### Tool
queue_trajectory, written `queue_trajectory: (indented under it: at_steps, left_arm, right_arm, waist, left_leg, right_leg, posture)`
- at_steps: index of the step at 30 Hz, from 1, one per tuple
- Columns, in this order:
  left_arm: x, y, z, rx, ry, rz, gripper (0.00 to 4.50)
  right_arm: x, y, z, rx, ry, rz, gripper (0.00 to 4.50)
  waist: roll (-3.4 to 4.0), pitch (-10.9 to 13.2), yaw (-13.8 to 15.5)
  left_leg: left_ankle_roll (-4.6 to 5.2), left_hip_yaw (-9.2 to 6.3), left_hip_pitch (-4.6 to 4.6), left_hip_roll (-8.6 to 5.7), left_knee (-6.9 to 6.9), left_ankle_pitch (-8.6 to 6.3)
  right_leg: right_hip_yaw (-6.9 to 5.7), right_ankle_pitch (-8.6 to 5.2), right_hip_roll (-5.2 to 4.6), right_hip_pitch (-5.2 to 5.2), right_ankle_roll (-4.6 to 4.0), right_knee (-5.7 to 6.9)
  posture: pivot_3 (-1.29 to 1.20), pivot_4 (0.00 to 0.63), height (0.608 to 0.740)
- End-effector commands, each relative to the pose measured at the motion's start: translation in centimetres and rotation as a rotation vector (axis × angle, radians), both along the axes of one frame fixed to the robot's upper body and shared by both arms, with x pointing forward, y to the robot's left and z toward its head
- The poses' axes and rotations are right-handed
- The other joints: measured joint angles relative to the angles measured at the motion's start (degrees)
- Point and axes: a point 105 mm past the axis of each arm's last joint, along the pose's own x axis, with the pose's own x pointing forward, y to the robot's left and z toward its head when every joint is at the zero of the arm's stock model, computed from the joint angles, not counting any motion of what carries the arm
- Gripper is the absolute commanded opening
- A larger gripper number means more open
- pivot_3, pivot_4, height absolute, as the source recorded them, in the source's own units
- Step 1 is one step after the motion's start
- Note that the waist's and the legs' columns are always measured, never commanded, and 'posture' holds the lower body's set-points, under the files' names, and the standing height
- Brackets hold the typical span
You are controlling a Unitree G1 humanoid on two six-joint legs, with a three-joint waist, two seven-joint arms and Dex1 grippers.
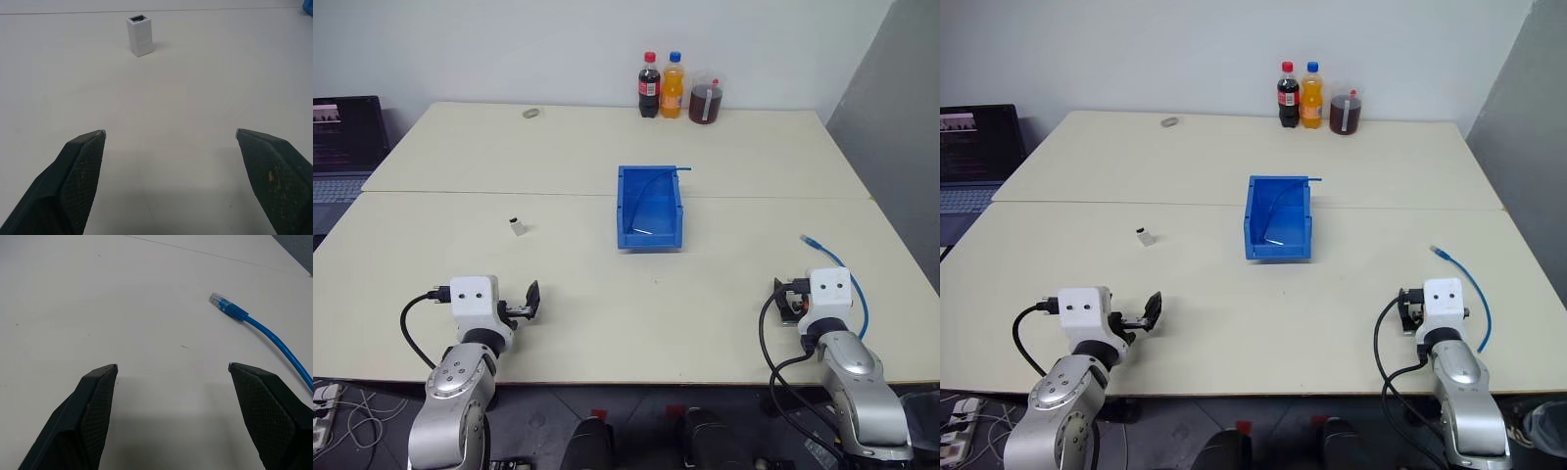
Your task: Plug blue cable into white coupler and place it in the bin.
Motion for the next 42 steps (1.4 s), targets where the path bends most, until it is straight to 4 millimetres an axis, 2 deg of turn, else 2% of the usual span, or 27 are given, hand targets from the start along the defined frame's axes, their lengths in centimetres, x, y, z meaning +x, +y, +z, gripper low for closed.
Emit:
queue_trajectory:
  at_steps: [1,5,9,12,16,20,23,27,29,33,37,39,42]
  left_arm:
    - [0.1,-0.4,1.1,0.010,-0.046,0.002,4.50]
    - [1.1,-1.7,1.6,0.044,-0.056,-0.084,4.50]
    - [3.3,-5.7,3.4,0.076,-0.088,-0.360,4.50]
    - [4.8,-11.0,5.8,0.099,-0.134,-0.690,4.50]
    - [5.2,-18.1,8.4,0.154,-0.196,-1.110,4.50]
    - [4.5,-23.4,8.3,0.202,-0.183,-1.454,4.50]
    - [3.6,-26.4,7.7,0.214,-0.155,-1.645,4.50]
    - [3.8,-28.1,6.9,0.245,-0.149,-1.702,4.50]
    - [4.1,-28.5,6.5,0.251,-0.145,-1.689,4.50]
    - [4.0,-28.6,6.2,0.244,-0.142,-1.688,4.50]
    - [4.0,-28.1,6.1,0.239,-0.137,-1.664,4.50]
    - [3.9,-27.7,5.9,0.239,-0.129,-1.651,4.50]
    - [3.7,-27.4,5.5,0.243,-0.122,-1.636,4.50]
  right_arm:
    - [-0.2,-0.1,1.4,-0.013,-0.052,-0.018,3.85]
    - [-0.4,0.1,2.0,-0.035,-0.071,-0.007,3.85]
    - [-0.4,-0.6,2.8,-0.074,-0.091,-0.020,3.85]
    - [-0.3,-1.8,3.9,-0.119,-0.117,-0.029,3.85]
    - [0.2,-4.9,5.0,-0.157,-0.112,-0.050,3.85]
    - [1.0,-8.6,5.2,-0.153,-0.038,-0.031,3.85]
    - [2.0,-10.9,5.5,-0.144,0.019,0.025,3.85]
    - [3.5,-13.1,5.2,-0.054,0.100,0.083,3.85]
    - [4.3,-13.2,4.8,-0.026,0.135,0.139,3.85]
    - [5.5,-11.9,4.0,0.102,0.182,0.278,3.85]
    - [6.4,-10.9,3.9,0.139,0.189,0.354,3.85]
    - [6.7,-10.8,3.1,0.117,0.222,0.365,3.85]
    - [6.5,-11.9,0.7,0.085,0.330,0.298,3.85]
  waist:
    - [0.00,0.00,0.00]
    - [0.00,0.00,0.06]
    - [-0.01,-0.01,0.21]
    - [0.00,0.00,0.28]
    - [0.00,-0.01,0.24]
    - [0.01,-0.01,0.20]
    - [0.03,0.01,-0.25]
    - [0.05,0.04,-0.80]
    - [0.04,0.04,-0.91]
    - [0.02,0.06,-1.35]
    - [0.04,0.06,-1.37]
    - [0.04,0.06,-1.36]
    - [0.05,0.06,-1.35]
  left_leg:
    - [0.00,0.00,0.00,0.00,0.00,0.00]
    - [0.00,0.00,-0.01,0.00,0.00,0.00]
    - [0.00,-0.05,-0.01,-0.02,0.02,0.00]
    - [-0.01,-0.06,-0.05,-0.05,0.04,0.01]
    - [-0.01,0.01,-0.07,-0.12,0.08,0.01]
    - [0.00,0.11,-0.05,-0.17,0.08,0.00]
    - [0.04,0.15,0.04,-0.17,0.04,-0.01]
    - [0.10,0.23,0.15,-0.15,0.00,-0.01]
    - [0.11,0.29,0.32,-0.14,-0.01,-0.01]
    - [0.35,0.51,0.73,-0.13,-0.04,-0.14]
    - [0.35,0.66,0.74,-0.15,-0.01,-0.15]
    - [0.35,0.67,0.74,-0.16,0.00,-0.15]
    - [0.35,0.68,0.75,-0.15,0.01,-0.15]
  right_leg:
    - [0.00,0.00,0.00,0.00,0.00,0.00]
    - [0.00,0.00,0.00,0.00,0.00,0.00]
    - [-0.05,0.01,0.00,0.01,0.01,0.01]
    - [-0.07,0.02,-0.01,0.01,0.03,0.01]
    - [-0.01,0.07,-0.04,0.06,0.06,-0.07]
    - [0.06,0.20,-0.06,0.12,-0.14,-0.13]
    - [0.12,0.17,-0.03,0.17,-0.20,-0.17]
    - [0.31,0.15,0.07,0.15,-0.22,-0.11]
    - [0.40,0.11,0.10,0.24,-0.16,-0.08]
    - [0.75,-0.01,0.19,0.50,0.04,-0.09]
    - [0.93,0.05,0.17,0.49,0.04,-0.09]
    - [0.95,0.06,0.16,0.49,0.05,-0.10]
    - [0.96,0.07,0.16,0.49,0.05,-0.10]
  posture:
    - [0.00,0.150,0.740]
    - [0.00,0.150,0.740]
    - [0.00,0.150,0.740]
    - [0.00,0.150,0.740]
    - [0.00,0.150,0.740]
    - [0.00,0.150,0.740]
    - [0.00,0.150,0.740]
    - [0.00,0.150,0.740]
    - [0.00,0.150,0.740]
    - [0.00,0.150,0.740]
    - [0.00,0.150,0.740]
    - [0.00,0.150,0.740]
    - [0.00,0.150,0.740]
